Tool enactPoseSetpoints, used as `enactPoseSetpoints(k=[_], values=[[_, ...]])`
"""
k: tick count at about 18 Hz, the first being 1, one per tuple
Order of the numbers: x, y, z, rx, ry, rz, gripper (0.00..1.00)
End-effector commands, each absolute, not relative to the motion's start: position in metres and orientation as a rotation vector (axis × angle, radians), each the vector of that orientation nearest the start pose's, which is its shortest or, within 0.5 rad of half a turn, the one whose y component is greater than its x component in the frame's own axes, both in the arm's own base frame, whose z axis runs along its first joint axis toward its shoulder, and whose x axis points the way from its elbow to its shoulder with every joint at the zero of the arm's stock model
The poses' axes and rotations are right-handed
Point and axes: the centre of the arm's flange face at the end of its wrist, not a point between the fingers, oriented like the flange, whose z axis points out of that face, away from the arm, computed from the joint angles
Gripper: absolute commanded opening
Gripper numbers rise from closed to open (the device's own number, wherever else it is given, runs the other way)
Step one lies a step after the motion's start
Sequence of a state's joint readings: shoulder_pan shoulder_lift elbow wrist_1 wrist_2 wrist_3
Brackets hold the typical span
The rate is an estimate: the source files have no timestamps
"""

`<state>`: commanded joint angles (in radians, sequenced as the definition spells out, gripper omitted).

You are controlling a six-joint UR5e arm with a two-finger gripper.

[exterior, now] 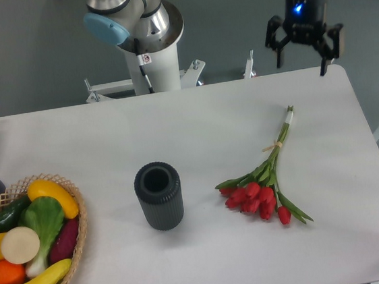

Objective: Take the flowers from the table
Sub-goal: 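Move the open gripper down toward the tied stems of the red tulips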

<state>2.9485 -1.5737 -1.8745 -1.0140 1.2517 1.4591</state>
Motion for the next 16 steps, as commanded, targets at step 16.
enactPoseSetpoints(k=[16], values=[[-0.478, 0.334, 0.295, -2.883, -0.018, 0.175, 1.0]])
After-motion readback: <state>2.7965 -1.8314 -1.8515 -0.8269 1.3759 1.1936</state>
